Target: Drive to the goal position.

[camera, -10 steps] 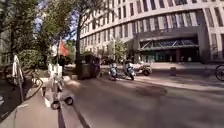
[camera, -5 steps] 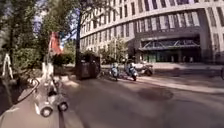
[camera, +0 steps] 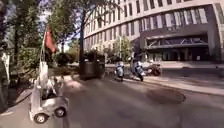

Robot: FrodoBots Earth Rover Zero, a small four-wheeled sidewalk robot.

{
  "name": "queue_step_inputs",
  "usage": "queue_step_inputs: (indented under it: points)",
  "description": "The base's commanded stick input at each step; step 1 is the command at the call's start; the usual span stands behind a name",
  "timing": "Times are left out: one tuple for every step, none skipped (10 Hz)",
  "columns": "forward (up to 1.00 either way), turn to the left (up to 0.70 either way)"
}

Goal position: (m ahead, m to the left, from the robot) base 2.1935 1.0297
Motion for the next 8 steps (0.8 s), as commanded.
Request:
queue_step_inputs:
  points:
    - [0.45, 0.0]
    - [0.45, 0.0]
    - [0.45, 0.0]
    - [0.45, 0.0]
    - [0.45, 0.0]
    - [0.45, 0.0]
    - [0.45, 0.0]
    - [0.45, 0.0]
